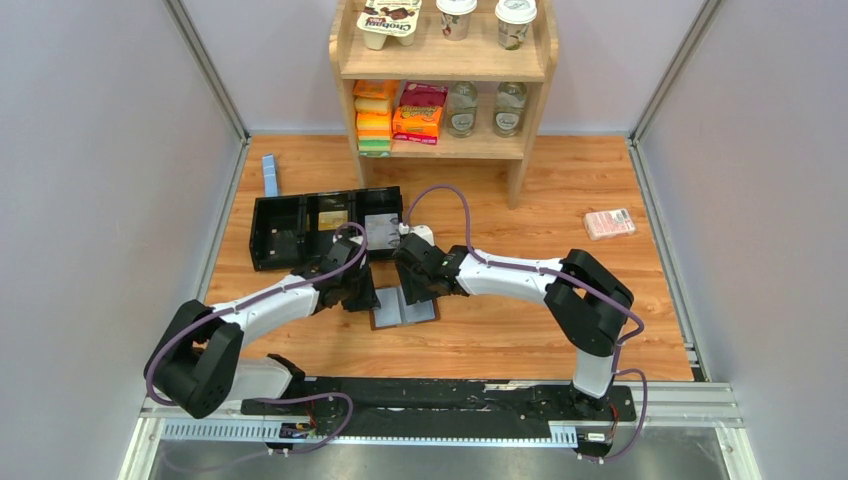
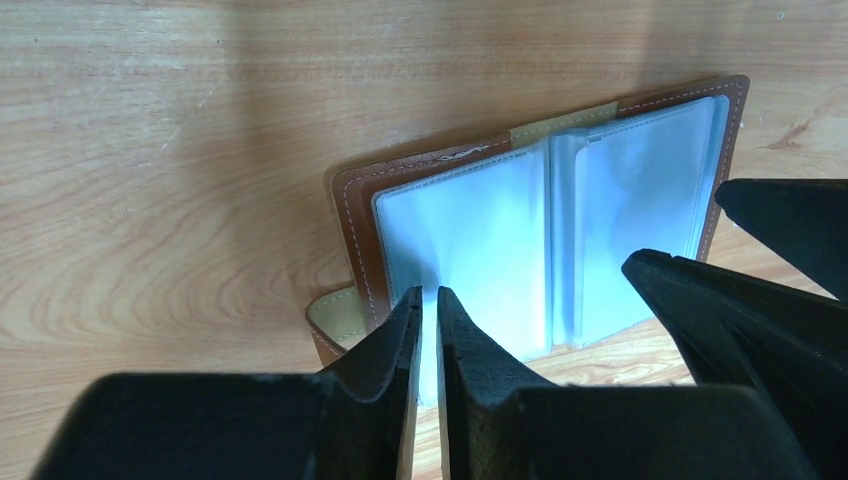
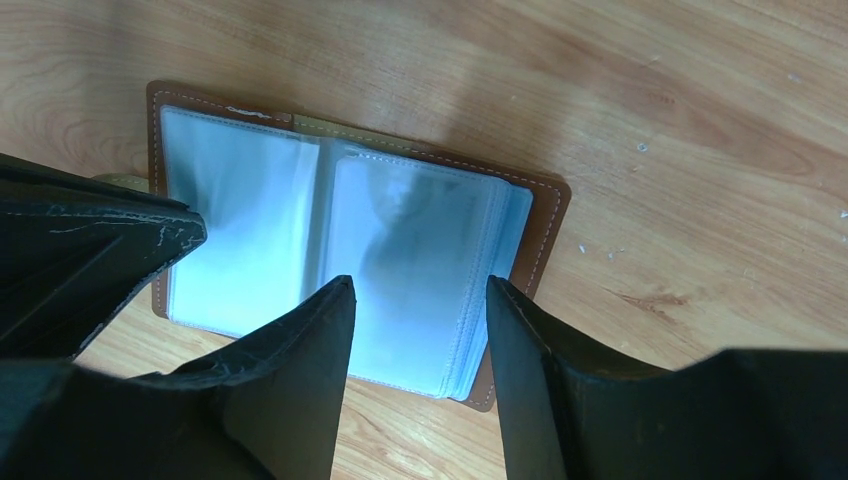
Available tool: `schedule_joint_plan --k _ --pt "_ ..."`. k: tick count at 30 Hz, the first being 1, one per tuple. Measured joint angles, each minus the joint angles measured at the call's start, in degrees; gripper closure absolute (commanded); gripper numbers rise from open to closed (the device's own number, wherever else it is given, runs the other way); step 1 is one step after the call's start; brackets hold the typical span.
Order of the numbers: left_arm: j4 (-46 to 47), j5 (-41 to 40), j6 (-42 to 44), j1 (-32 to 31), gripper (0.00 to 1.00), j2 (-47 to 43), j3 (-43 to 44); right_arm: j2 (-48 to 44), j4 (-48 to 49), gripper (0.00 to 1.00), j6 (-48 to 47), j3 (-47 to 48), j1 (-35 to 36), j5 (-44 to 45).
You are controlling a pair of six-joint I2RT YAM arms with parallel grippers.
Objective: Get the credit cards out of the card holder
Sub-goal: Remove the credit card from the card holder.
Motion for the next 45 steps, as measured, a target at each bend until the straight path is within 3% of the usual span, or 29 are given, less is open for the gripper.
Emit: schedule_joint_plan --k 20,39,45 --pt "2.32 0.37 -0.28 0.00 0.83 -0.24 -1.14 1.70 1.22 0.48 -1.18 1.01 -0.17 -3.65" --pt "3.48 0.42 -0.72 0.00 0.84 -1.62 -2.40 1.70 7.98 0.46 -1.79 1.01 -0.26 -18.86" --pt "2.19 -2.10 -2.25 -0.02 0.82 -8.02 -5.81 3.04 11.58 0.46 -1.68 1.20 -0.26 -24.57"
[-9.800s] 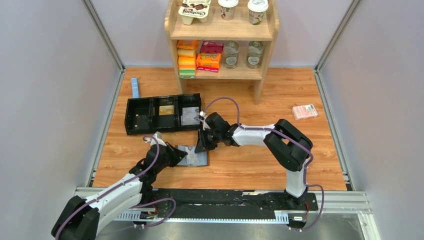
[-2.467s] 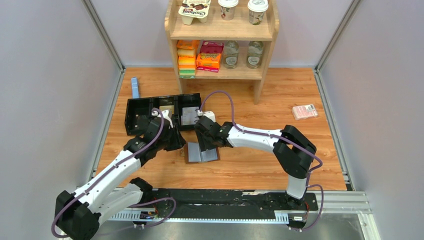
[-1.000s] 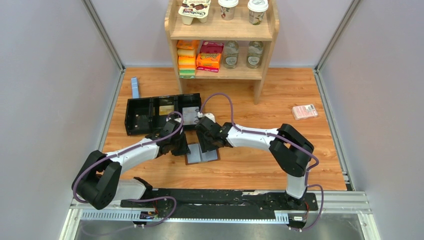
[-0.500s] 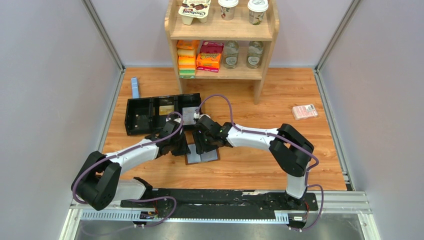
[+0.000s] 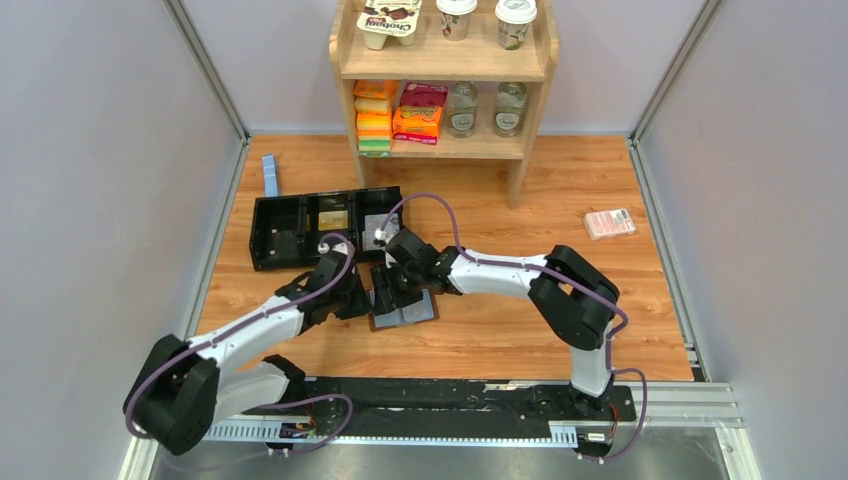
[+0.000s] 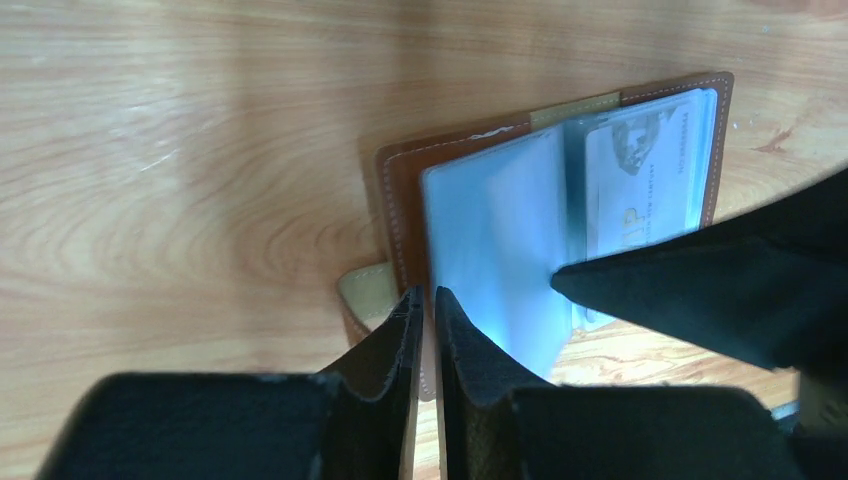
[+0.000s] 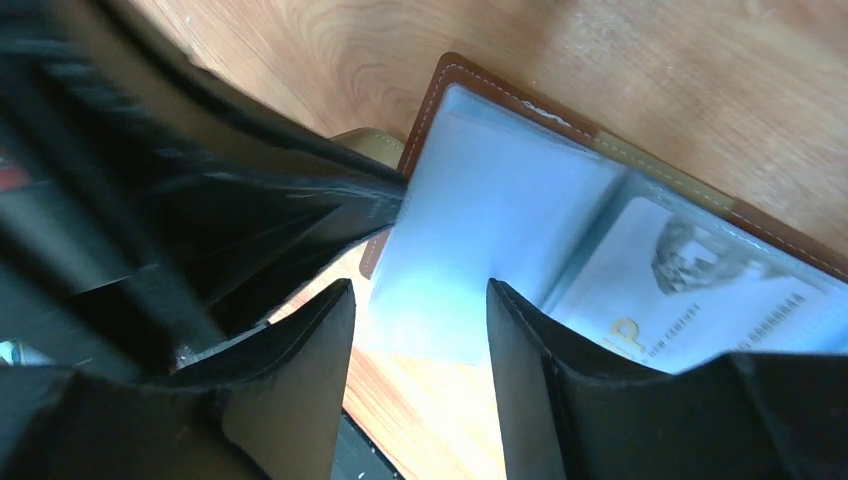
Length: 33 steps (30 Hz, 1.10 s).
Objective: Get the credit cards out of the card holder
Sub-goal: Remove the credit card from the card holder.
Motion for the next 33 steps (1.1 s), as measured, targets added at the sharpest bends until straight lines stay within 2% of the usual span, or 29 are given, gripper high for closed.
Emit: schedule_joint_plan --k 4,10,14,18,24,33 --pt "-2.60 -3.69 -1.51 0.02 0.82 -7.96 -2.03 3.45 0.94 0.48 0.22 0.44 0.00 -1.86" --pt "-6.01 -8.57 -3.67 0.00 0.81 -19.54 -2.36 4.98 1.64 0.63 0.81 1.07 -0.81 -3.34" --pt "-6.69 -8.94 -4.24 0.00 0.80 -22.84 -2.32 4.87 1.38 0.65 0.52 1.07 -1.14 -3.15" --pt "-7.08 -7.48 -4.46 0.00 0.80 -21.57 -0.81 2.82 0.24 0.65 -0.31 1.07 -1.40 -1.44" --pt "-4.48 -2.08 -4.72 0.00 0.78 -15.54 4.63 -5.73 -1.20 0.67 -2.14 0.57 -3.56 3.19" --pt "2.43 6.10 -5.79 -0.74 0.73 -4.00 6.62 -10.25 -1.64 0.68 -2.25 -8.48 -11.23 5.42"
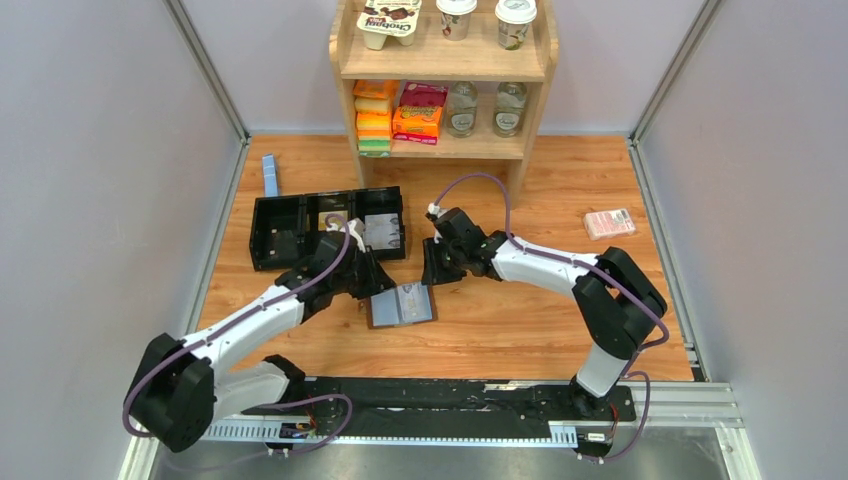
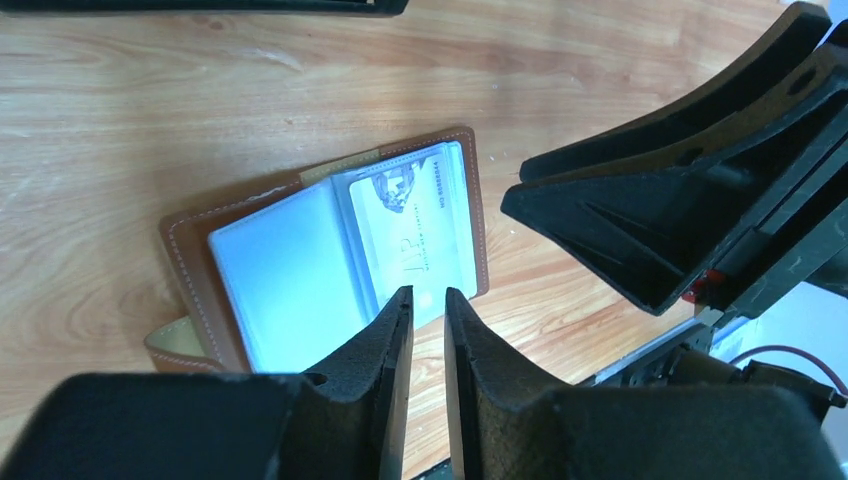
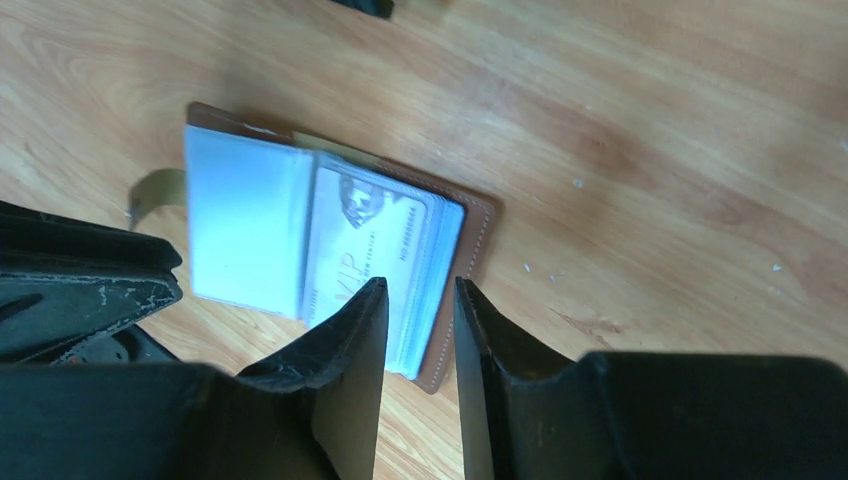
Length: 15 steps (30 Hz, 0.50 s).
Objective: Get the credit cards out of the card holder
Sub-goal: Remove the credit card from the card holder.
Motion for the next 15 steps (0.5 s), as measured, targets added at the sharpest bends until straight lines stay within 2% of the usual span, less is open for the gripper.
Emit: schedule_joint_plan --k 7,15 --pt "4.90 1.55 -0.48 -0.46 0.67 7.30 -0.59 0.02 0.11 0.73 0.00 -2.03 0.04 -1.46" --pt "9.42 1.20 -2.27 -0.48 0.61 10.16 -5.16 2.12 4.07 0.82 0.92 -3.08 0.13 -4.20"
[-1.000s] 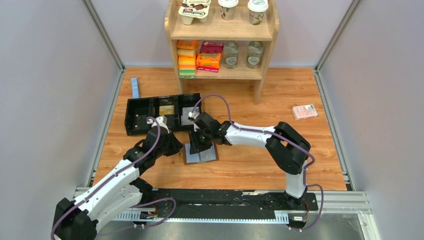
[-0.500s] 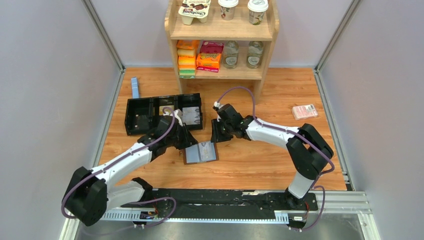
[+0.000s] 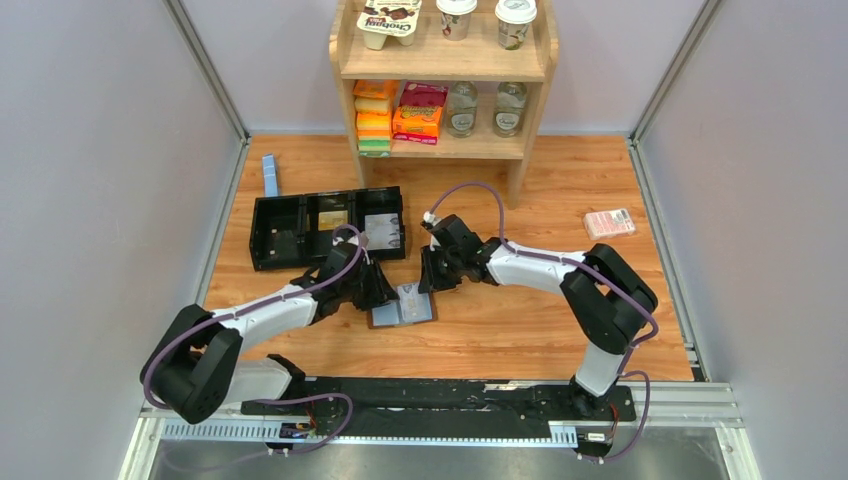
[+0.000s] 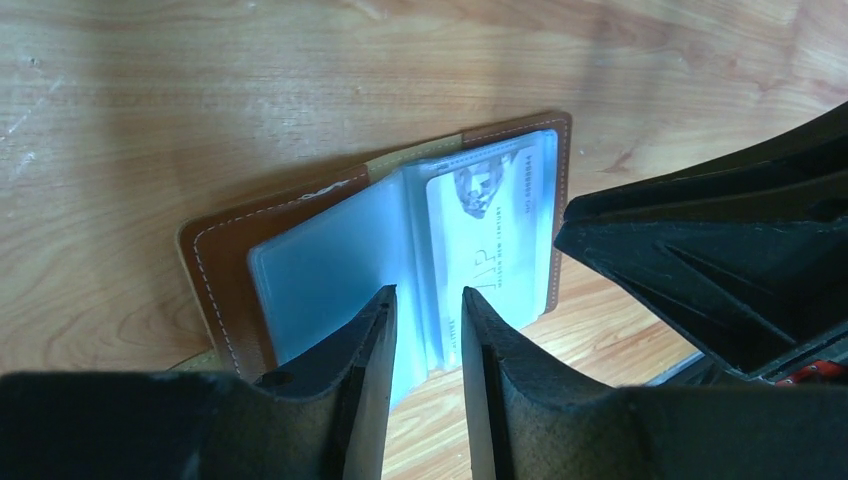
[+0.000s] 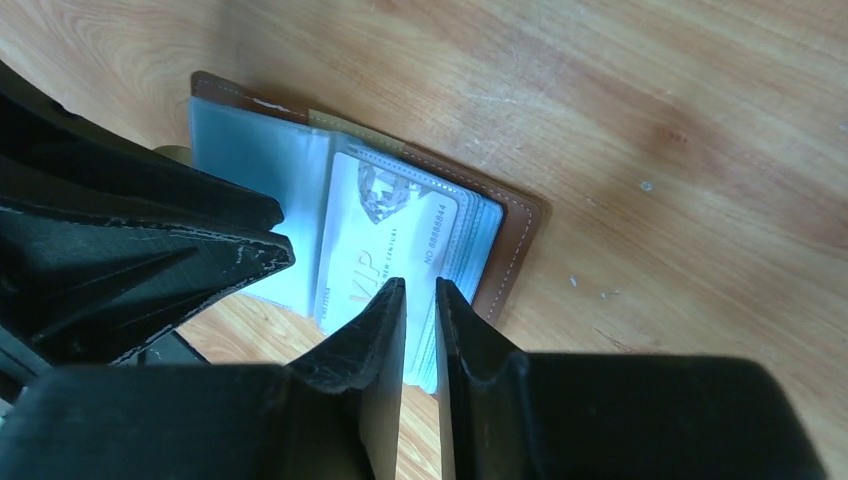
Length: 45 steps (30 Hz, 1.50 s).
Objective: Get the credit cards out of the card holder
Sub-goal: Remove the credit card from the card holder.
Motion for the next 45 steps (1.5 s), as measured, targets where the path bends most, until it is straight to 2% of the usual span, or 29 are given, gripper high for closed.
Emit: schedule_joint_plan --k 13,20,24,36,45 --pt "8.20 -0.24 -3.76 0.02 0.60 1.90 -4.50 2.62 5.11 0.84 2.16 -2.80 -0.02 -3.80" --pt "14.60 1.11 -4.87 0.04 0.65 2.97 -6.67 3.17 6.84 0.84 2.84 -3.04 -0.04 -4.72" --pt "18.08 1.25 -5.49 0.09 0.71 2.62 -8.83 3.65 7.58 0.84 3.04 -3.06 -0.04 -5.03" --pt "27.10 0.74 -8.33 0.11 0.76 -6.36 -18.18 4.76 9.22 0.84 3.67 -2.84 -0.15 -6.40" --pt "28.83 -0.31 -9.60 0.11 0.79 -9.94 -19.50 5.05 9.70 0.84 3.96 -2.75 -0.50 -6.27"
